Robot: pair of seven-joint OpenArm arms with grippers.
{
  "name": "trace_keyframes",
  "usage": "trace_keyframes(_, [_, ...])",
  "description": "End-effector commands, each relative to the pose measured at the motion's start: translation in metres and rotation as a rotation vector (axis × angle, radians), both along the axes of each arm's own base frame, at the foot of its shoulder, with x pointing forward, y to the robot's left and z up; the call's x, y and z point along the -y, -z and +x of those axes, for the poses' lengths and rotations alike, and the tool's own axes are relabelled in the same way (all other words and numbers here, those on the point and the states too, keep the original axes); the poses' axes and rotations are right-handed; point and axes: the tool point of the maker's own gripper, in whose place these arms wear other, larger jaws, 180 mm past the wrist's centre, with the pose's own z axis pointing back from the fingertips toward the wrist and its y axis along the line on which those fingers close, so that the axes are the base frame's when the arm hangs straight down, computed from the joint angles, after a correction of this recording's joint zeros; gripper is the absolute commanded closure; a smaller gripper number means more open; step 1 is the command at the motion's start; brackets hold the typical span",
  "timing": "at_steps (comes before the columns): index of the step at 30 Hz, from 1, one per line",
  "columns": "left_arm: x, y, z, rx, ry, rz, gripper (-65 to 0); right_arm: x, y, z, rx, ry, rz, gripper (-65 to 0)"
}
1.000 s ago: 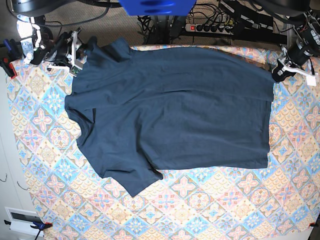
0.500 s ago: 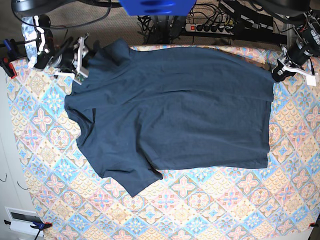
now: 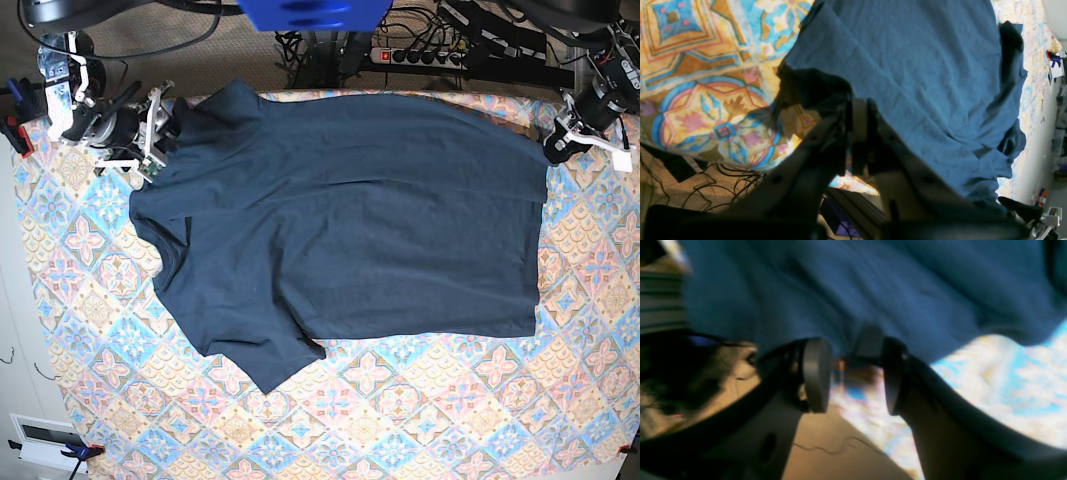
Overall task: Layout the t-shirt on the table in an organized manner, then fold the t-shirt properly
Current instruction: 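Drag the collar edge with the right gripper to straighten the shoulder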
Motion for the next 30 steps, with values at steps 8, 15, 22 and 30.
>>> trace_keyframes(8, [-0.005,-0.011,0.006,0.031,0.009,0.022,0.0,-0.005,-0.007,0.004,0.031,-0.035,0.000,-24.3])
trace_keyframes(15, [-0.005,-0.011,0.006,0.031,0.009,0.022,0.0,-0.023,0.001,-0.008,-0.005,-0.085,0.024,-24.3])
trace_keyframes(22, [-0.005,-0.010,0.005,0.030,0.009,0.022,0.0,-0.023,0.001,-0.007,-0.004,-0.085,0.022,-24.3])
trace_keyframes(30, [-0.004,-0.011,0.006,0.034,0.007,0.019,0.0,-0.023,0.000,-0.006,0.000,-0.085,0.024,-9.2])
